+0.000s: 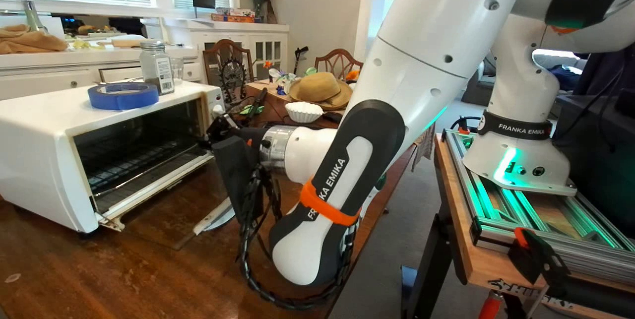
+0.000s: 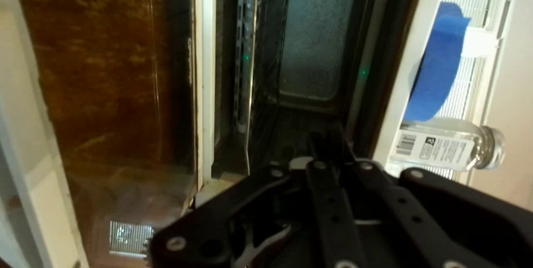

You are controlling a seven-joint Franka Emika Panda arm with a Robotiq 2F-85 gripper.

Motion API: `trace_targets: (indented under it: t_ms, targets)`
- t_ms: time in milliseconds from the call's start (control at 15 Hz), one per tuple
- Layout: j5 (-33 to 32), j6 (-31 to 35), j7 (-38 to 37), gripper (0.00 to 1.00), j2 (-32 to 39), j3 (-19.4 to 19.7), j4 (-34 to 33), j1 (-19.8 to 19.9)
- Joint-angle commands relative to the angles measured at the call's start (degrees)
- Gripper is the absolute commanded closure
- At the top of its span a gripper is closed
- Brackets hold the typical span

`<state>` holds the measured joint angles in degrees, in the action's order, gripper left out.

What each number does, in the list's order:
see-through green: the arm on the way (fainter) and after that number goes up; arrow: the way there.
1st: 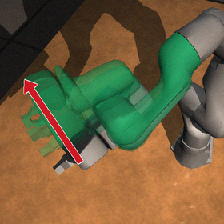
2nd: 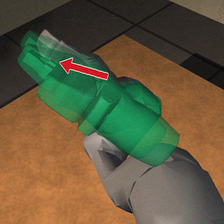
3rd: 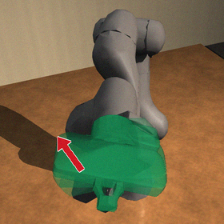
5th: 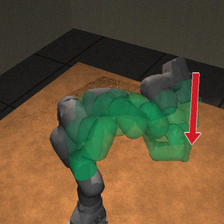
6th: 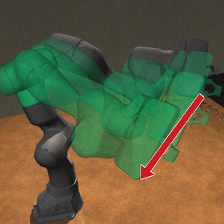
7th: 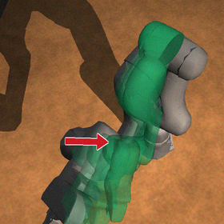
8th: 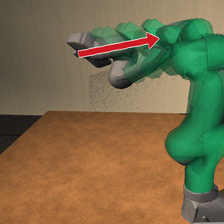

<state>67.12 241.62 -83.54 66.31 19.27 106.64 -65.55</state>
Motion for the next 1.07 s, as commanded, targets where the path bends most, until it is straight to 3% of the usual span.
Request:
trace_targets:
  t_ms: [0,200,400,467,533,600,667,733,800,867,933,1000]
  targets:
    - [4.28,0.0,-0.33,0.98,-4.8,2.05,8.59,-3.66]
    - [1.11,0.0,0.72,0.98,-7.91,2.02,12.97,-2.72]
    - [-6.18,0.0,1.31,0.98,-11.38,0.73,16.92,0.39]
    - [-8.05,-1.67,0.14,0.98,-11.66,3.12,18.61,-1.31]
    - [-14.7,3.61,4.7,0.98,-15.41,-4.42,19.13,7.76]
    - [-15.56,-1.77,1.29,0.98,-14.23,3.1,21.81,0.75]
    - [-18.82,-2.42,2.81,0.98,-15.8,2.99,22.79,2.57]
    - [-22.86,2.81,9.33,0.98,-18.87,-5.23,22.17,12.26]
    - [-23.88,3.1,11.84,0.98,-20.4,-5.81,23.75,13.49]
    - [-24.33,-1.04,8.27,0.98,-19.13,0.92,25.34,7.62]
    - [-24.77,-1.03,10.21,0.98,-20.63,-0.12,26.4,9.29]
    - [-26.29,2.8,17.44,0.98,-23.55,-8.85,26.21,18.8]
